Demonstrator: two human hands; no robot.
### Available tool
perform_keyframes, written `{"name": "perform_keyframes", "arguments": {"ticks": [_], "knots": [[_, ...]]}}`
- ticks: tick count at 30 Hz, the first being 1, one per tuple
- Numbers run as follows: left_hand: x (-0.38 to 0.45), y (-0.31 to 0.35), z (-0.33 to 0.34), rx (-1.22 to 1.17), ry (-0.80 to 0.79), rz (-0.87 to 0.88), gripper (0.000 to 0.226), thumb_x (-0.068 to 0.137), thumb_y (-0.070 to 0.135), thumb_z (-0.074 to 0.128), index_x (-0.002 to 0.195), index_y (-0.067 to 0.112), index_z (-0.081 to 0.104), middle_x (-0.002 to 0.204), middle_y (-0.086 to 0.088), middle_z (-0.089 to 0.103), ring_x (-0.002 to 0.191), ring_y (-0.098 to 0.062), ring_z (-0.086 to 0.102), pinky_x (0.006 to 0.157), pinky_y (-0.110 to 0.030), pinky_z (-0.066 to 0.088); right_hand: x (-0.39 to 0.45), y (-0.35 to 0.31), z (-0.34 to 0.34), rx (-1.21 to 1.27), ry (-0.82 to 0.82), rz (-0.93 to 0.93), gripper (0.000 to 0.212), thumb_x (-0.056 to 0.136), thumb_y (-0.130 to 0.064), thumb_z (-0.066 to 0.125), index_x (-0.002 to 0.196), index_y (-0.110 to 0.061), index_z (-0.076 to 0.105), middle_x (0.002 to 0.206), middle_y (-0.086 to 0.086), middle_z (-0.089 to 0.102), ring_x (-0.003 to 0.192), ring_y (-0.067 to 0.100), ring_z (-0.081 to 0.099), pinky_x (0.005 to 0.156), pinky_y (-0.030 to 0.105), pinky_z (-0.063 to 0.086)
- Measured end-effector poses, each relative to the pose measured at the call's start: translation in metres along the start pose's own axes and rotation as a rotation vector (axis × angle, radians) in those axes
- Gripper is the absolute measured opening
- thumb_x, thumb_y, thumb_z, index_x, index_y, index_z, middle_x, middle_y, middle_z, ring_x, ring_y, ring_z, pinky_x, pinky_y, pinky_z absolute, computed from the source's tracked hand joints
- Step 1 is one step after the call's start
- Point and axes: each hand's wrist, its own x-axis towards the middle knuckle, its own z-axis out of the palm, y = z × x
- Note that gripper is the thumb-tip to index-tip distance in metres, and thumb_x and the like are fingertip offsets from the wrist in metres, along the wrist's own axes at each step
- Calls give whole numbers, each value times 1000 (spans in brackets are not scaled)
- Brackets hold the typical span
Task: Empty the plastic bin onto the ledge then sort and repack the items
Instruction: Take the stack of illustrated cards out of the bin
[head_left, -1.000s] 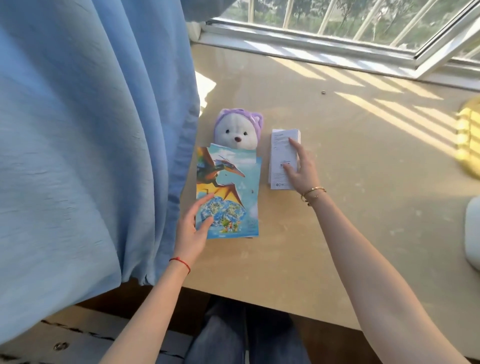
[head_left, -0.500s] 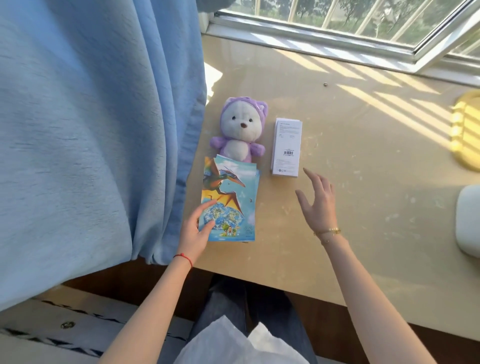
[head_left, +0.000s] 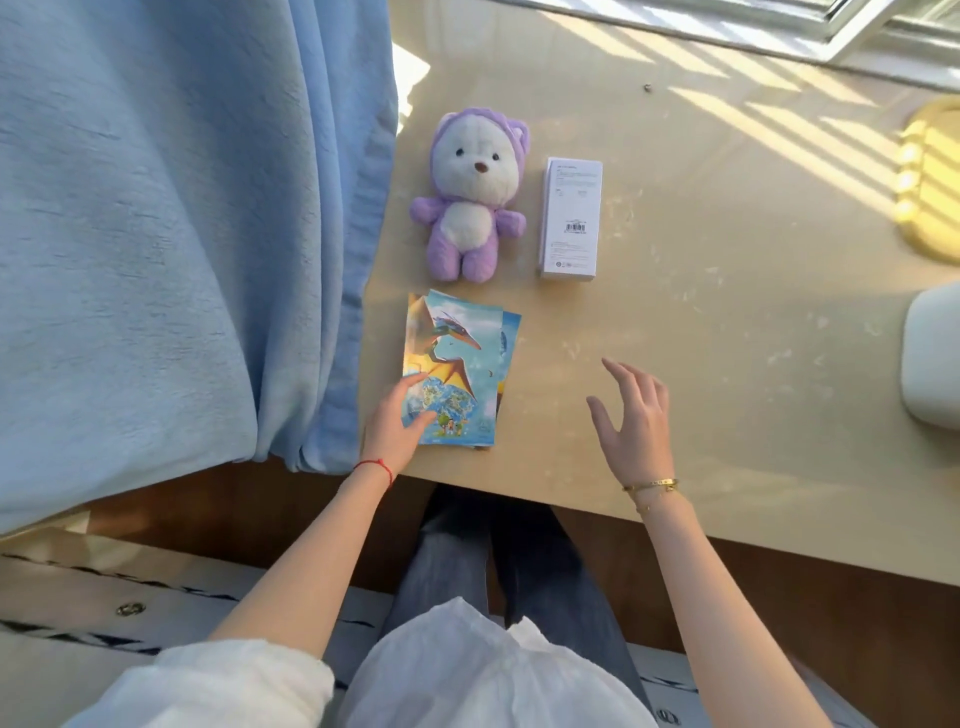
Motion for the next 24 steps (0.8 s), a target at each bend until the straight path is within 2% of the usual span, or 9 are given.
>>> {"name": "perform_keyframes", "arguments": {"ticks": [4, 6, 8, 11, 14, 18, 24], "knots": [[-4, 5, -10, 237, 98, 128, 43, 89, 12, 67, 130, 12, 56, 135, -7, 54, 126, -22, 49, 104, -29, 38, -7, -6, -6, 3, 29, -3, 44, 93, -18, 63, 135, -10, 52, 128, 9, 57, 118, 23, 42, 99, 36, 41], [-10, 13, -21, 299, 110, 178, 41, 90, 16, 66, 129, 13, 56, 133, -7, 56, 125, -23, 50, 104, -34, 42, -12, -9, -14, -4, 45, -12, 44, 93, -18, 63, 135, -10, 52, 128, 8, 57, 119, 23, 43, 99, 37, 41], [-20, 28, -34, 328, 119, 230, 39, 92, 20, 64, 129, 15, 56, 129, -5, 58, 120, -22, 53, 97, -36, 48, -18, -14, -25, -10, 67, -15, 44, 93, -18, 63, 134, -10, 53, 127, 9, 57, 119, 23, 42, 100, 36, 40], [-41, 58, -55, 364, 121, 314, 38, 94, 22, 61, 131, 16, 55, 127, -2, 58, 117, -17, 53, 90, -29, 46, -31, -24, -49, -7, 109, -9, 43, 92, -17, 63, 133, -9, 53, 126, 9, 57, 119, 24, 43, 100, 30, 36], [-64, 86, -76, 414, 124, 428, 40, 92, 21, 63, 131, 13, 56, 125, -6, 60, 116, -19, 55, 93, -33, 49, -47, -34, -76, -15, 139, -27, 42, 92, -16, 63, 133, -10, 53, 125, 7, 57, 118, 25, 44, 100, 33, 39], [-90, 124, -98, 497, 146, 540, 40, 91, 21, 65, 129, 13, 58, 123, -6, 63, 114, -21, 59, 90, -31, 48, -76, -42, -109, -41, 199, -27, 39, 91, -14, 64, 129, -10, 56, 122, 7, 59, 116, 27, 48, 99, 38, 43], [-115, 179, -106, 492, 137, 672, 37, 90, 22, 66, 126, 15, 60, 118, -3, 65, 107, -18, 60, 90, -28, 47, -126, -49, -144, -63, 287, 60, 36, 90, -14, 66, 125, -9, 60, 117, 6, 62, 114, 22, 48, 99, 35, 44]]}}
